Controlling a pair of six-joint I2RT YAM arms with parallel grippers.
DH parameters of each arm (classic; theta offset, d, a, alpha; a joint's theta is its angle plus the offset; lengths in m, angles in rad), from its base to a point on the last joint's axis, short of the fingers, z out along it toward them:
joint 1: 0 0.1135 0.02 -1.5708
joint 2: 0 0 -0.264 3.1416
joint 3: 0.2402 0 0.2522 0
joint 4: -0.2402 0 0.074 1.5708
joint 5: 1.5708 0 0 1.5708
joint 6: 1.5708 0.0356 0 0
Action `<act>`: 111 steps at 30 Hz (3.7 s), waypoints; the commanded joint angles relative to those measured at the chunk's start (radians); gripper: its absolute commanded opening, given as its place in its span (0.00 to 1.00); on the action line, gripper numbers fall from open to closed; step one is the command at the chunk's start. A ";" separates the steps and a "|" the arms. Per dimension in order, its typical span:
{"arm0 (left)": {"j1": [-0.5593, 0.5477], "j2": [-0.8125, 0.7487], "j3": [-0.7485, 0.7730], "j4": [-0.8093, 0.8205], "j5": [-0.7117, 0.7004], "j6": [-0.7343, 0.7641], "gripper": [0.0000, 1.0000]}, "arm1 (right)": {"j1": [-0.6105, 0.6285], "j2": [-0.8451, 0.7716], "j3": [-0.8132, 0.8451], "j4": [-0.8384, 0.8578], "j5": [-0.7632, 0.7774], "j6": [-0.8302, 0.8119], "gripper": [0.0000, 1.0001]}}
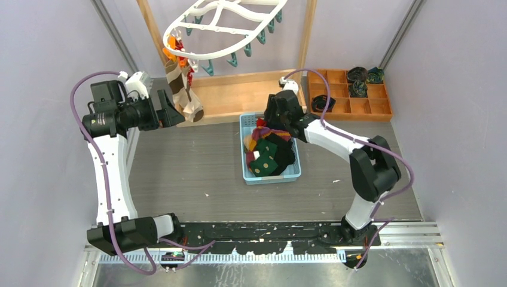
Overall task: Remove the socks clipped to the hanger
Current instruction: Adjust the sock in the bin, then remove the sock from the hanger.
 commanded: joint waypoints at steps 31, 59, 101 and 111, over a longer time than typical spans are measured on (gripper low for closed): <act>0.014 0.072 0.003 0.056 0.062 -0.012 0.99 | 0.002 -0.079 0.013 0.117 -0.076 0.021 0.71; 0.188 0.176 0.129 -0.156 0.272 0.010 1.00 | 0.355 0.525 0.619 0.611 0.012 -0.362 0.74; -0.222 -0.018 0.011 0.364 0.549 -0.446 0.77 | 0.264 -0.256 -0.133 0.958 -0.788 0.687 0.01; -0.320 -0.020 0.011 0.539 0.549 -0.594 0.70 | 0.259 -0.291 -0.079 0.753 -0.824 0.629 0.01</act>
